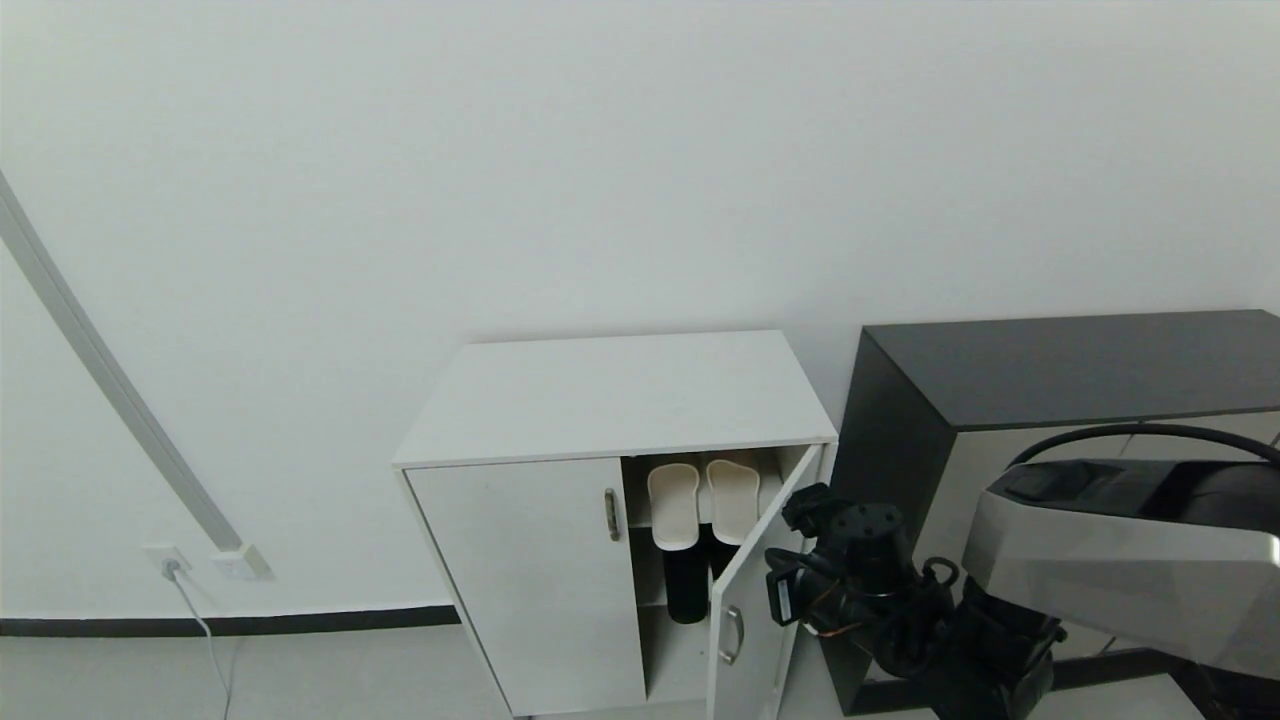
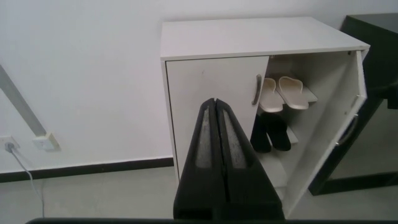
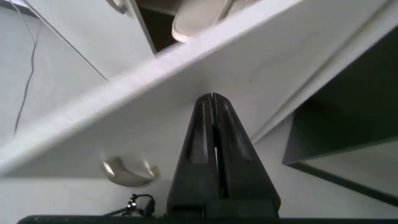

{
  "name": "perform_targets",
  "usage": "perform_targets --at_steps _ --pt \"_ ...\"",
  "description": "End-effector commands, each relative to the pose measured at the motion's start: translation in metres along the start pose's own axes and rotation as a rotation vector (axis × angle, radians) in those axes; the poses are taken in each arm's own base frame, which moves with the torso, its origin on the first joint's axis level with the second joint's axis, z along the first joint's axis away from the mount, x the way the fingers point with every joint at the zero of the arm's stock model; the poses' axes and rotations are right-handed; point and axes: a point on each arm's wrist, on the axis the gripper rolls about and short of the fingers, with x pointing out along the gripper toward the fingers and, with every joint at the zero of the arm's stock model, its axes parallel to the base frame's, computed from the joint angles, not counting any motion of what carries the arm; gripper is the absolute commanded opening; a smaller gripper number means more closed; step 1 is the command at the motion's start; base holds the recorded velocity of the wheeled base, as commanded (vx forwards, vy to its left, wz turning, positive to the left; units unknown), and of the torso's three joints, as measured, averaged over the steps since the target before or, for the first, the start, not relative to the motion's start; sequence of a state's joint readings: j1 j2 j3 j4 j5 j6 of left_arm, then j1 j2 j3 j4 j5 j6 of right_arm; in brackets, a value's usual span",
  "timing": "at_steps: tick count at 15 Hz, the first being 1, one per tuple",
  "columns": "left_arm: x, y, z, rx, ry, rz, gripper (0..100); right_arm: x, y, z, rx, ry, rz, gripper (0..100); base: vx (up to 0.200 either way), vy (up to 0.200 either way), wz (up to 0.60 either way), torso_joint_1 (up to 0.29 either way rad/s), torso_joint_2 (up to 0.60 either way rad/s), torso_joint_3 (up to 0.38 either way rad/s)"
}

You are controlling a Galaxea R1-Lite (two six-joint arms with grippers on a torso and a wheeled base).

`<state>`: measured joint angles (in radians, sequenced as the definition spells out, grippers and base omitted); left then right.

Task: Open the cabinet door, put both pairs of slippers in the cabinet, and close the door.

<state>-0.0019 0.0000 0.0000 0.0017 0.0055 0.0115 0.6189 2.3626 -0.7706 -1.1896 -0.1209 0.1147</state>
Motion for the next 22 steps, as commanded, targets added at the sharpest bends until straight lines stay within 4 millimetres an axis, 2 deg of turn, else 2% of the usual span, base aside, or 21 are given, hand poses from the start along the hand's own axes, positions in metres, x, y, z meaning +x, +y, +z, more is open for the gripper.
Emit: perform_targets --at_steps 1,7,14,22 --pt "0.0 0.0 0.0 0.001 0.001 0.001 0 0.015 0.001 -0.003 0.0 0.007 -0.002 0 0.0 0.0 0.0 0.0 0.0 0.0" --pt "0.0 0.0 0.0 0.001 0.001 0.001 0 0.046 0.004 0.004 0.006 -0.025 -0.006 0 0.0 0.0 0.0 0.0 0.0 0.0" --pt "0.0 0.0 0.0 -0.001 0.001 0.001 0 0.076 -0.009 0.023 0.027 -0.078 -0.038 0 0.0 0.0 0.0 0.0 0.0 0.0" --pt "0.0 0.0 0.0 -0.001 0.001 0.001 0 0.091 -0.021 0.035 0.039 -0.097 -0.064 0 0.0 0.0 0.0 0.0 0.0 0.0"
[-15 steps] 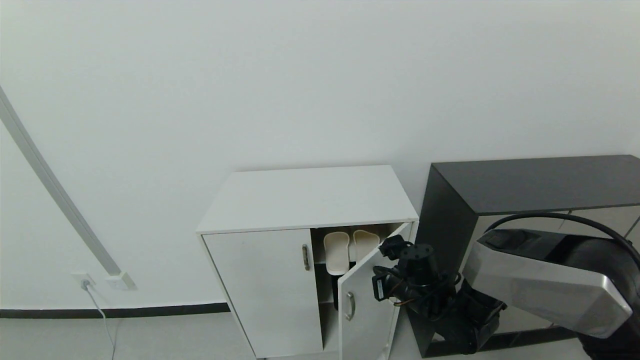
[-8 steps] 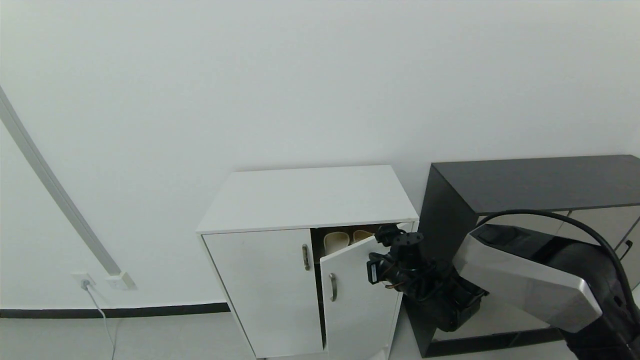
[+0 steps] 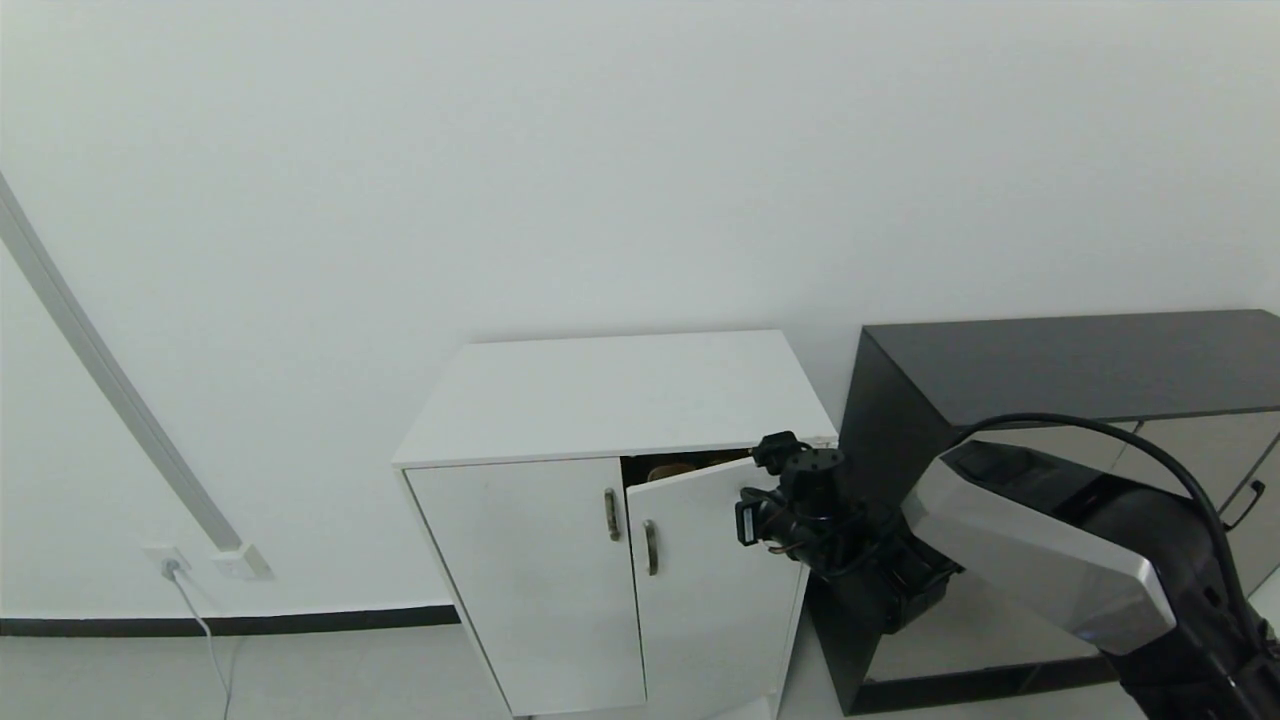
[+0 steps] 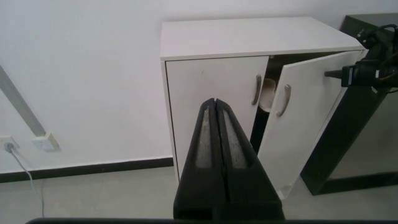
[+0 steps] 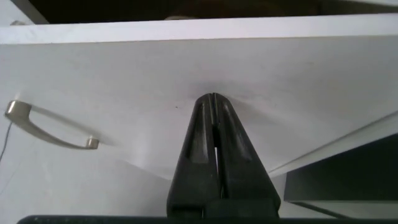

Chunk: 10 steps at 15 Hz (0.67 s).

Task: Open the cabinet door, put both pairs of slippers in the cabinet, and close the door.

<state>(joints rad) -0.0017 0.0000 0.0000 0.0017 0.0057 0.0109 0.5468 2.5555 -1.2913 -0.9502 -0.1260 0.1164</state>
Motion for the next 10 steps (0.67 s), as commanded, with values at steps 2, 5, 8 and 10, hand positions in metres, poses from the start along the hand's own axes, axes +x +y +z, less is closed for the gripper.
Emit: perform_targets --at_steps 2,5,8,10 --pt "0.0 0.0 0.0 0.0 0.001 0.001 0 0.007 -0.001 0.002 0.003 -0.013 -0.002 0 0.0 0.0 0.0 0.0 0.0 0.0" --pt "0.0 0.0 0.0 0.0 0.001 0.001 0 0.014 -0.003 0.001 0.004 -0.011 -0.008 0 0.0 0.0 0.0 0.0 0.0 0.0" --pt "0.0 0.0 0.0 0.001 0.001 0.001 0 0.018 -0.005 0.002 0.006 -0.011 -0.014 0 0.0 0.0 0.0 0.0 0.0 0.0" --pt "0.0 0.0 0.0 0.0 0.001 0.001 0 0.019 -0.007 0.005 0.009 -0.022 -0.016 0 0.0 0.0 0.0 0.0 0.0 0.0"
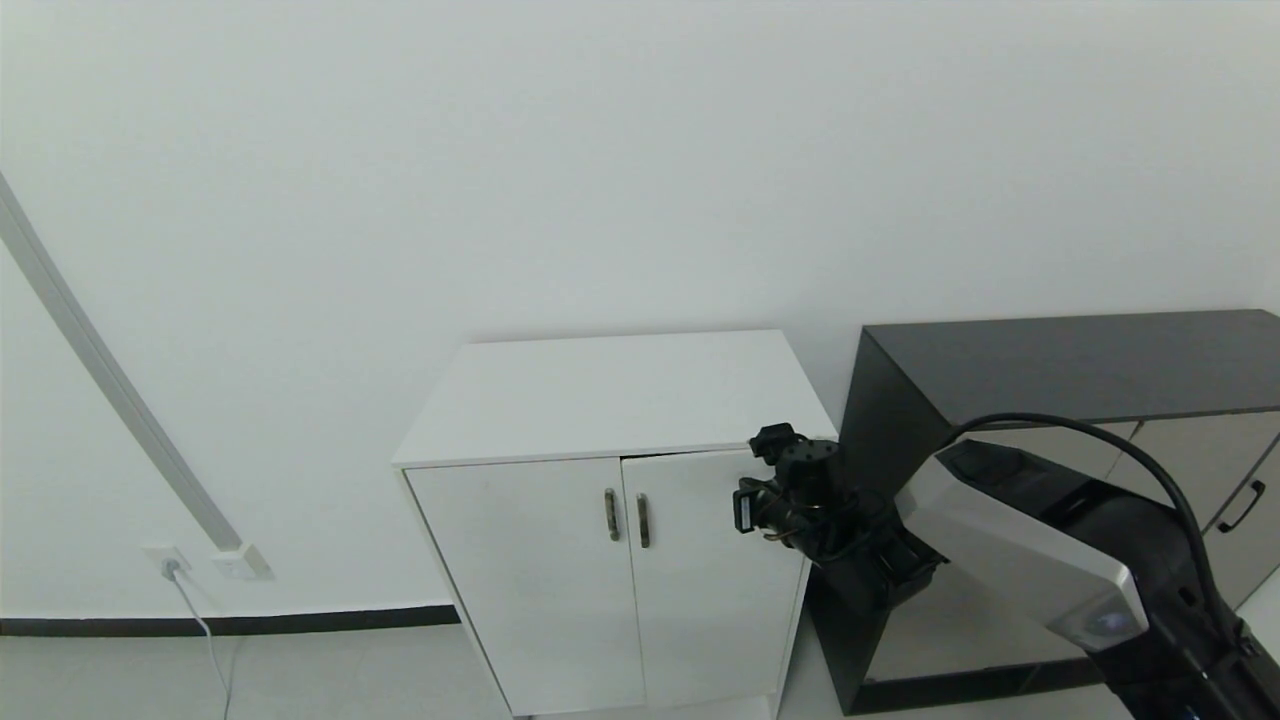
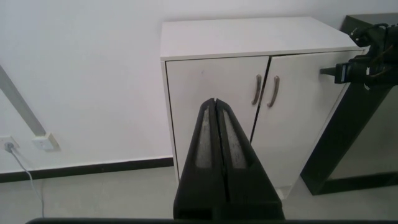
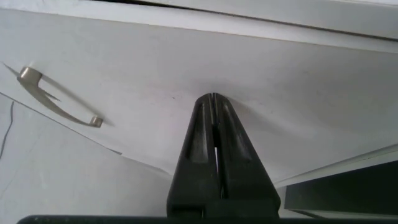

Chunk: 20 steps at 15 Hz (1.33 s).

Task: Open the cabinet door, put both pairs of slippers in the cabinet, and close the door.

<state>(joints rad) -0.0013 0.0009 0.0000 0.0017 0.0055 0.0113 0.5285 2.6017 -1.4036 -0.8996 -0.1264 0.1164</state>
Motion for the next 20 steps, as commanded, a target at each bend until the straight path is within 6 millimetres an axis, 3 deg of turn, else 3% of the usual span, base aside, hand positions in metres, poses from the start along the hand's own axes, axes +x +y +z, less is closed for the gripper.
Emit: perform_targets --at_steps 1,13,19,20 --pt "0.0 0.0 0.0 -0.001 0.001 0.0 0 0.002 -0.002 0.0 0.002 0.0 -0.005 0 0.0 0.0 0.0 0.0 0.0 0.0" --pt "0.0 0.0 0.0 -0.001 0.001 0.0 0 0.009 -0.006 0.002 0.007 -0.008 -0.014 0 0.0 0.0 0.0 0.0 0.0 0.0" --pt "0.0 0.0 0.0 -0.001 0.001 0.0 0 -0.02 -0.004 0.008 0.011 -0.029 -0.003 0 0.0 0.0 0.0 0.0 0.0 0.0" --pt "0.0 0.0 0.0 -0.001 0.001 0.0 0 -0.035 -0.006 0.007 0.018 -0.033 -0.002 0 0.0 0.0 0.0 0.0 0.0 0.0"
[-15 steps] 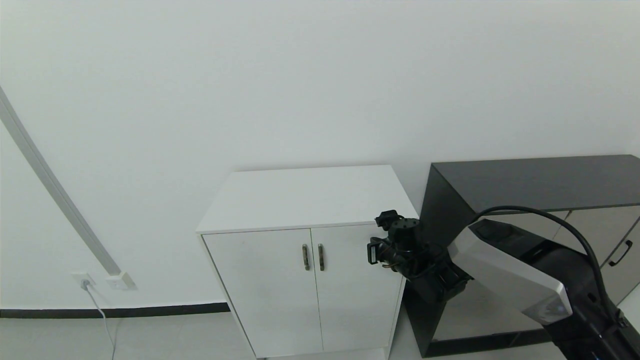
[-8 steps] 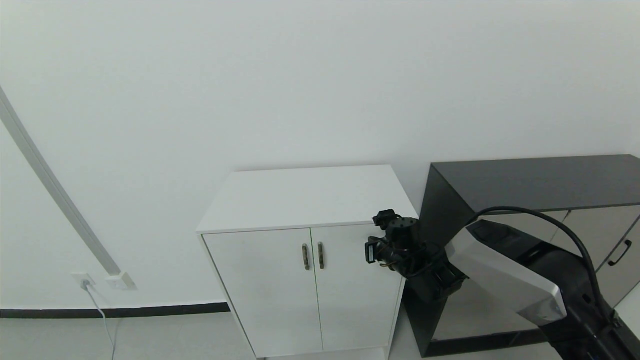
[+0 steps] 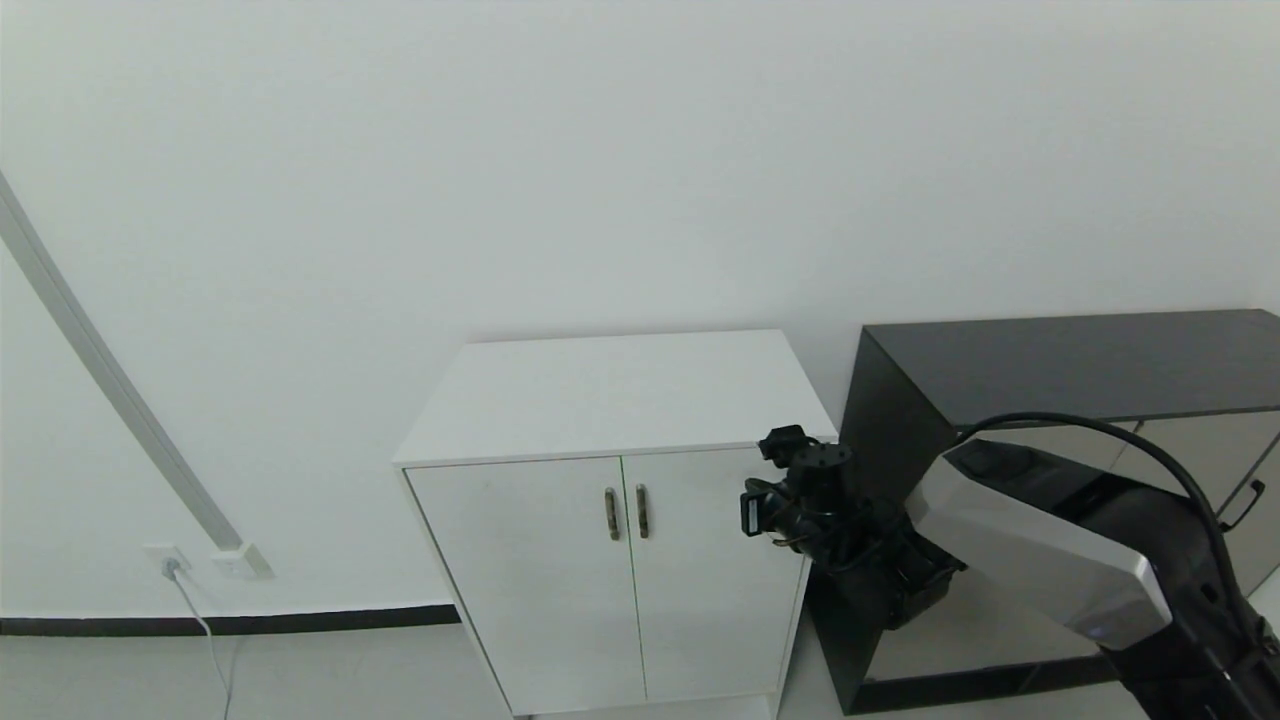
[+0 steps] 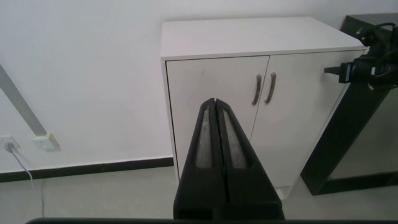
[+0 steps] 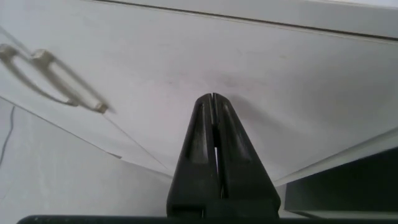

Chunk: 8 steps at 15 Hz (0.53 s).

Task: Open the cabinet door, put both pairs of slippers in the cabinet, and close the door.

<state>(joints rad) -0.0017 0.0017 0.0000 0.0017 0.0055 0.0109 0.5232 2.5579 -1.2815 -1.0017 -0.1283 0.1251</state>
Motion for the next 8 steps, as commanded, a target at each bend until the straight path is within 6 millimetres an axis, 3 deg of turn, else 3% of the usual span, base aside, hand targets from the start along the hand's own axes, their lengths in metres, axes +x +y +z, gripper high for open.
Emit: perform_targets --at_steps 1,8 --pt "0.0 0.0 0.0 0.0 0.0 0.001 0 -0.027 -0.003 0.006 0.006 -0.008 0.002 0 0.0 0.0 0.0 0.0 0.0 0.0" --pt "0.0 0.0 0.0 0.0 0.0 0.001 0 -0.119 -0.042 0.003 0.036 -0.058 -0.065 0 0.0 0.0 0.0 0.0 0.0 0.0"
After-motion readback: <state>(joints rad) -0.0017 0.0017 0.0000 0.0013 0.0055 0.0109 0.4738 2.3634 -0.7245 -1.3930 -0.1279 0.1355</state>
